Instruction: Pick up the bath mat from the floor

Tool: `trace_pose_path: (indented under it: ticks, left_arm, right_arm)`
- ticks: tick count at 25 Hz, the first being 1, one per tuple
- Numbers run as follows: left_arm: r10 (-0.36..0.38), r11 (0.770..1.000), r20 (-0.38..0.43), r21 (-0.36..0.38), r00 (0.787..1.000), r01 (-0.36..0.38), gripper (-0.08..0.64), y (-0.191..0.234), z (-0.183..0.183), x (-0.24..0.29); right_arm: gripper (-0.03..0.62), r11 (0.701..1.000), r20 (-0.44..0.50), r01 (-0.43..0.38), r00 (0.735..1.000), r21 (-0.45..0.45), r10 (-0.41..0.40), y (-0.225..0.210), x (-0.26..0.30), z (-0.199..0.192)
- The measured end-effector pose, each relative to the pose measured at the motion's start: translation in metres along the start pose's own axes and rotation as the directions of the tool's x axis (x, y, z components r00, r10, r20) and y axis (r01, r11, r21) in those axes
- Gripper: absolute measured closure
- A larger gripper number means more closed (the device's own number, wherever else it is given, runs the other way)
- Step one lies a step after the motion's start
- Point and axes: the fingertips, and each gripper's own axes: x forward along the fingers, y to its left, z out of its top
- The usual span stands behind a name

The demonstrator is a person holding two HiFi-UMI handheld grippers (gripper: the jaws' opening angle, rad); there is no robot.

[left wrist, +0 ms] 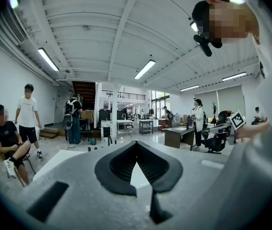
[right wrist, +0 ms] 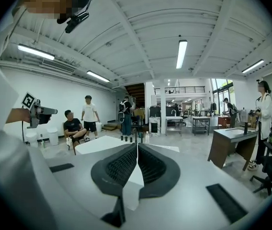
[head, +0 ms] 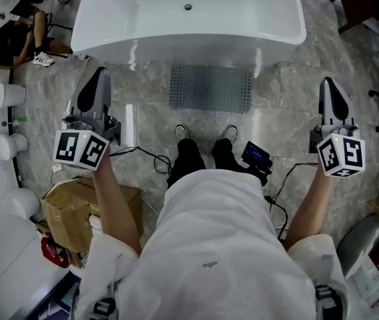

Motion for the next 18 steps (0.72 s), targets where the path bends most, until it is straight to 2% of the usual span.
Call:
trace_pose_path:
  ticks: [4,8,13,18]
  left_arm:
    - [-0.008,1.000,-0.062,-0.010,0.998,0.007,0.549,-0.008,-0.015,0.002]
    - [-0.008,1.000,-0.102,0.001,0.995,0.008,0.548,-0.006,-0.026,-0.004]
    - [-0.001,1.000,-0.106,0.021,0.994,0.004,0.549,0.023,-0.033,-0.007]
    - [-0.041,0.999,-0.092,0.010,0.995,0.042,0.548,0.053,-0.039,0.009]
  right_arm:
    - [0.584,0.998,-0.014,-0.054,0.998,-0.012,0.054,0.010,0.010,-0.009]
    - [0.584,0.996,-0.017,-0.088,0.996,0.022,0.088,0.026,0.017,-0.016]
    - [0.584,0.995,-0.051,-0.096,0.994,0.022,0.097,0.061,0.034,-0.020]
    - [0.584,0.995,-0.058,-0.096,0.994,0.002,0.096,0.097,0.050,-0.014]
